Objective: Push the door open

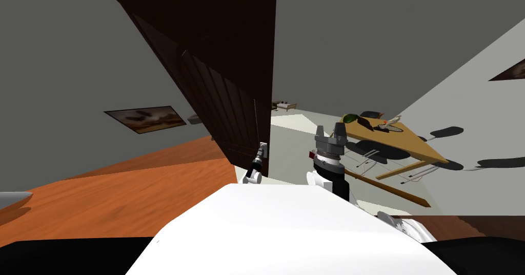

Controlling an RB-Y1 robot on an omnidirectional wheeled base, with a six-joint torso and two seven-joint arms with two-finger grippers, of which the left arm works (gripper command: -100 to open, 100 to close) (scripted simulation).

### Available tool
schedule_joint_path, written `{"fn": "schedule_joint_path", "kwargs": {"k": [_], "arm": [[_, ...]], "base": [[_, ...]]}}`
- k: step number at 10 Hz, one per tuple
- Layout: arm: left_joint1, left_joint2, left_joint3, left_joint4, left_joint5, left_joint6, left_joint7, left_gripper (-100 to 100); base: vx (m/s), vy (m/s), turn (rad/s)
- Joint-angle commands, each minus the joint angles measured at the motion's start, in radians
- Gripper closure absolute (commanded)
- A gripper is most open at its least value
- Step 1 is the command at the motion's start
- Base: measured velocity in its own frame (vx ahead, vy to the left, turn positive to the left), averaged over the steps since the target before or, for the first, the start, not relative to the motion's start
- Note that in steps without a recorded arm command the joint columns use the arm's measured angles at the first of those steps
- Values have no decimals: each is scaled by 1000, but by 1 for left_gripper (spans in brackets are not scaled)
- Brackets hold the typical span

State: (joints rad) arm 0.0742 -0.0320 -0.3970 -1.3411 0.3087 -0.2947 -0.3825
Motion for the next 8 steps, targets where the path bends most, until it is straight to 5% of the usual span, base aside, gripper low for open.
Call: {"fn": "schedule_joint_path", "kwargs": {"k": [1, 3, 4, 8], "arm": [[0, 1, 1, -1, 0, -1, 0, 100], [0, 1, 1, -1, 0, -1, 0, 100], [18, 32, -9, -13, 12, -2, -14, 100], [47, 55, -22, -38, 34, -8, -40, 100]], "base": [[-11, 8, -3], [0, 0, 0], [147, -27, 154], [200, -83, 164]]}}
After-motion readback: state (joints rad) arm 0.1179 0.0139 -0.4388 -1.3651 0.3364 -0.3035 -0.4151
